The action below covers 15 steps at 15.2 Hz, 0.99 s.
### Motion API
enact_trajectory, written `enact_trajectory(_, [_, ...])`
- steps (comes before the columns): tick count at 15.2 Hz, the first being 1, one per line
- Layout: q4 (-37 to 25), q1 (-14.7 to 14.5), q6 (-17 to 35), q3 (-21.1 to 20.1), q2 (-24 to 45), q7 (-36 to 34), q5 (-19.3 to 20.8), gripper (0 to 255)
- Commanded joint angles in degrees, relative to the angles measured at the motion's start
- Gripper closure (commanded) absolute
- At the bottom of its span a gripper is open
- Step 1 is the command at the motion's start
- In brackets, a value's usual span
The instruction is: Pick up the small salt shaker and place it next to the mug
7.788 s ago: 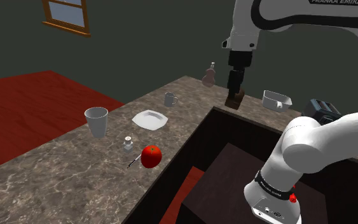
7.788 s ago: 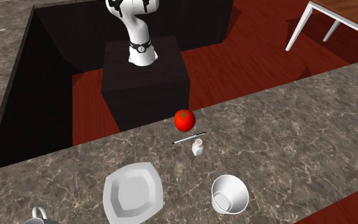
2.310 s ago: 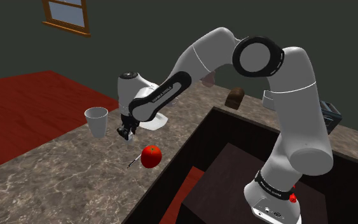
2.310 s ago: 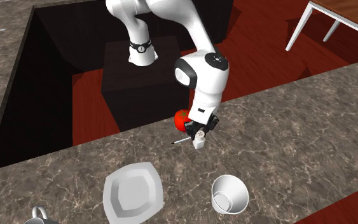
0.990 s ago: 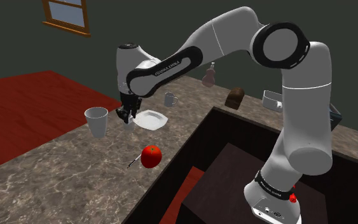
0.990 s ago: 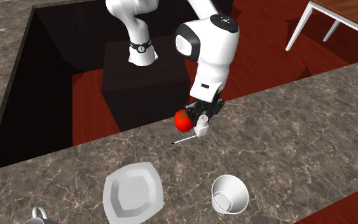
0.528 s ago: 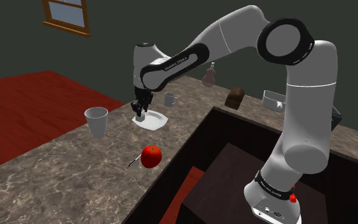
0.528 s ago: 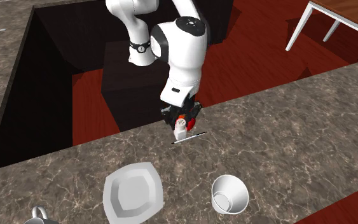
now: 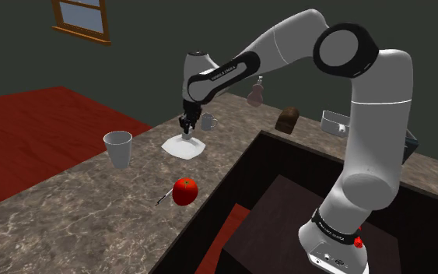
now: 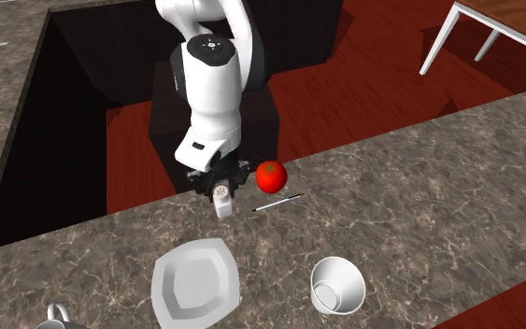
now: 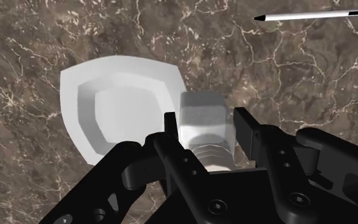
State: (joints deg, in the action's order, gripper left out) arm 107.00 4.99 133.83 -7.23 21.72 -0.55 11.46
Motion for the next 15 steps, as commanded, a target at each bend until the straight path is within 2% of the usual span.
enact_trajectory(1, [0.28,1.92,0.42,0.52,-0.20,2.81,-0.57,255])
enact_trajectory(8, [-2.87,8.31,0.29,2.30,1.91,12.29,-2.54,255])
enact_trajectory(15, [-9.56,14.50,-1.44,3.70,6.19,21.34,-4.49,255])
